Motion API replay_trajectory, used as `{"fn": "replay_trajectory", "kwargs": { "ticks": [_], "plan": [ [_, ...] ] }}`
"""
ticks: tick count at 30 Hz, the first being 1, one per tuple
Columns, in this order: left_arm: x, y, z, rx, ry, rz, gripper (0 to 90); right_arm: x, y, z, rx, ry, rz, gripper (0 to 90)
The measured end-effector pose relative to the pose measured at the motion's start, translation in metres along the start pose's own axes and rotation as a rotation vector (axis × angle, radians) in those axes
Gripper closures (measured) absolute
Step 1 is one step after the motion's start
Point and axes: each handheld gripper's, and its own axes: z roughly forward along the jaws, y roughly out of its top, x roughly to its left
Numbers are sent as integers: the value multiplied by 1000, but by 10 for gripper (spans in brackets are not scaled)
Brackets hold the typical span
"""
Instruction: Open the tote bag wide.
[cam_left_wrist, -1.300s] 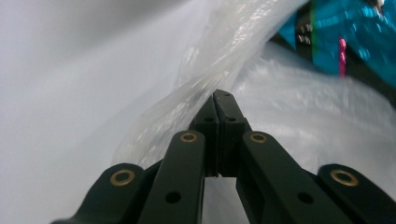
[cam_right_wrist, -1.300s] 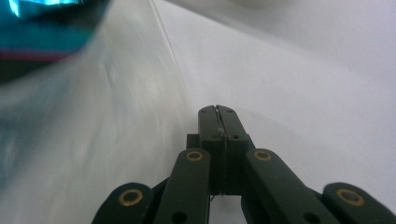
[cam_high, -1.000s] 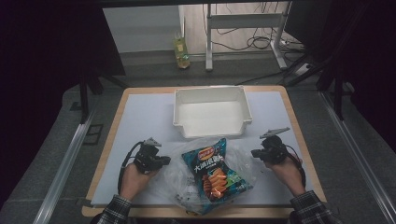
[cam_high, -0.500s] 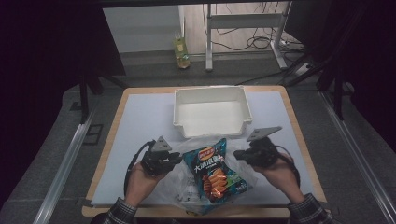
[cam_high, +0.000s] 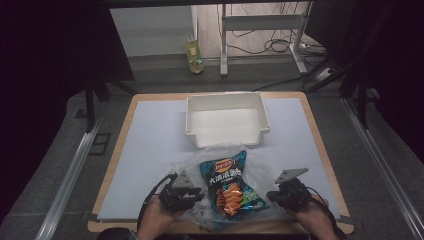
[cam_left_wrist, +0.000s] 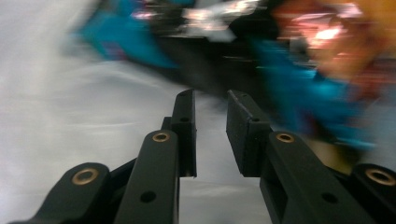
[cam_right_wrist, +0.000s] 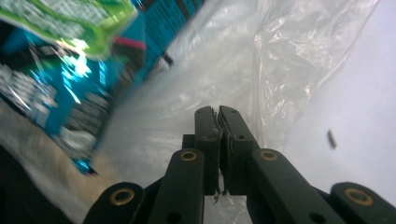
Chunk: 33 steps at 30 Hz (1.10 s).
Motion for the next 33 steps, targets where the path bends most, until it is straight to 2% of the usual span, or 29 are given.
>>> {"fn": "replay_trajectory", "kwargs": {
  "ticks": [1,2,4,6,9,11,13,14,17,19,21,24,25,29,31,33],
  "plan": [
    [-5,-3,0,-6,-56,1,725,-1,-1,1,2,4,6,853],
    [-8,-5,0,-7,-85,4,726,-2,-2,2,5,5,12,853],
    [-18,-11,1,15,-149,33,726,-3,-2,3,6,9,17,853],
    [-24,-16,3,46,-190,51,728,-3,-2,3,7,6,19,853],
    [-35,-27,8,123,-222,104,735,-4,-2,3,7,3,22,853],
    [-39,-33,12,173,-214,140,742,-4,-2,3,7,1,24,853],
    [-41,-37,15,209,-162,156,750,-3,-2,3,9,-6,22,853],
    [-40,-37,14,227,-121,169,757,-3,-2,3,9,-7,21,853],
    [-33,-34,10,233,-35,185,765,-3,-3,2,9,-19,18,853],
    [-29,-33,7,223,-10,172,772,-5,-4,1,8,-24,26,854],
    [-21,-31,3,203,-11,151,772,-8,-5,0,5,-30,34,854],
    [3,-28,-6,122,-49,24,769,-13,-6,-1,2,-34,51,854],
    [10,-27,-8,107,-49,-7,762,-15,-6,-1,0,-30,51,854],
    [49,-23,-18,52,9,-127,759,-19,-5,0,-4,-19,61,858],
    [65,-22,-21,25,16,-178,760,-21,-5,0,-5,-17,64,861],
    [79,-21,-24,9,67,-210,760,-22,-4,0,-6,-16,66,868]
  ]
}}
